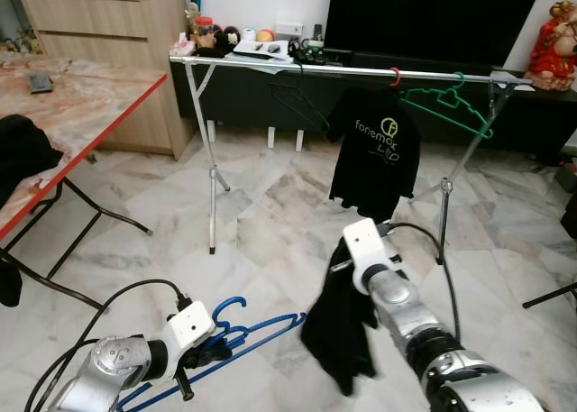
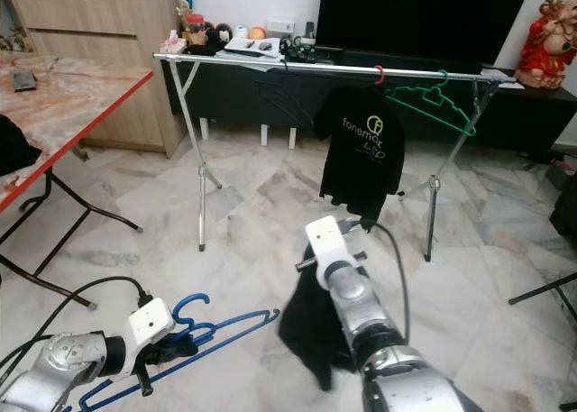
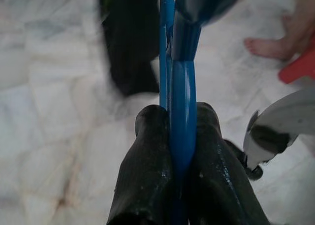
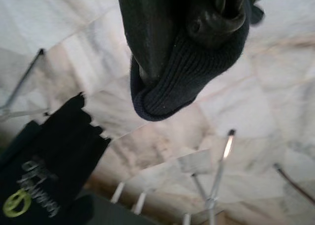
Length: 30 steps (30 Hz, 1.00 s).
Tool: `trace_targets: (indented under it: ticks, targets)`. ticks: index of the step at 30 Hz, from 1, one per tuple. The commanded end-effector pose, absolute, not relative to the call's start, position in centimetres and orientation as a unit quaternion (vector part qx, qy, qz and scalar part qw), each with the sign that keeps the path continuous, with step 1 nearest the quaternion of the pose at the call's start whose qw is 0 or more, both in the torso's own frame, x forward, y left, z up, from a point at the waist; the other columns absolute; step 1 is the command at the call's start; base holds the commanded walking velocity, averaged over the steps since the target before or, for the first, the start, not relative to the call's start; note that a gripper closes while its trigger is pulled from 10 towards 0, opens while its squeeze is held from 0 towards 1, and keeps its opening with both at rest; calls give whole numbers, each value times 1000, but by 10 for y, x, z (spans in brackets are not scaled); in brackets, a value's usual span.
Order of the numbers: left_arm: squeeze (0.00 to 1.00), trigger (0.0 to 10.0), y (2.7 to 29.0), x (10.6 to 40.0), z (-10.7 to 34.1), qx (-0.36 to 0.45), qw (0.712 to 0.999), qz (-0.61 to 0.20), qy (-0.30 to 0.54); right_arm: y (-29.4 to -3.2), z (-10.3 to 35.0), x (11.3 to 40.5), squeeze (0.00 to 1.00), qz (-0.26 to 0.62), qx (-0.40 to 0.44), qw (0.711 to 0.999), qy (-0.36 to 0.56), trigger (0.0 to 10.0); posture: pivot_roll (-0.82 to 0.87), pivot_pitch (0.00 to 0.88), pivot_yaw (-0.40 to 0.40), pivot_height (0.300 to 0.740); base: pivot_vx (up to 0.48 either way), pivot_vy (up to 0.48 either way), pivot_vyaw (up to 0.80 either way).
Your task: Hang hanger
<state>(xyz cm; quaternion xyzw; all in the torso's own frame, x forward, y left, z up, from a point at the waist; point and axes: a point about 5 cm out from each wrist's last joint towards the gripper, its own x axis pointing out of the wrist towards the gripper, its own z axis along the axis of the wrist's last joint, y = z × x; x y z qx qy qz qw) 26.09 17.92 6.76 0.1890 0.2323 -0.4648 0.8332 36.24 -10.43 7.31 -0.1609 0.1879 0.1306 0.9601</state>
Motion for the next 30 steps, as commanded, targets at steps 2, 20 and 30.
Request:
trace_targets:
  ticks: [2,20,30]
  targets:
    - [0,10000,169,264,75,171,840,-468,214,-102,83,368,0,121,-138,968,173,10000,116,0,-94,740,0,0,0]
    - [0,10000,224,235,-15,165,889,-233,358,-254,32,311,0,-138,7,965,224,10000,35,0,-68,740,0,0,0]
    - [0,10000,241,211,-53,69,907,8,414,-236,-53,220,0,-144,56,918,365,10000,32,0,-41,740,0,0,0]
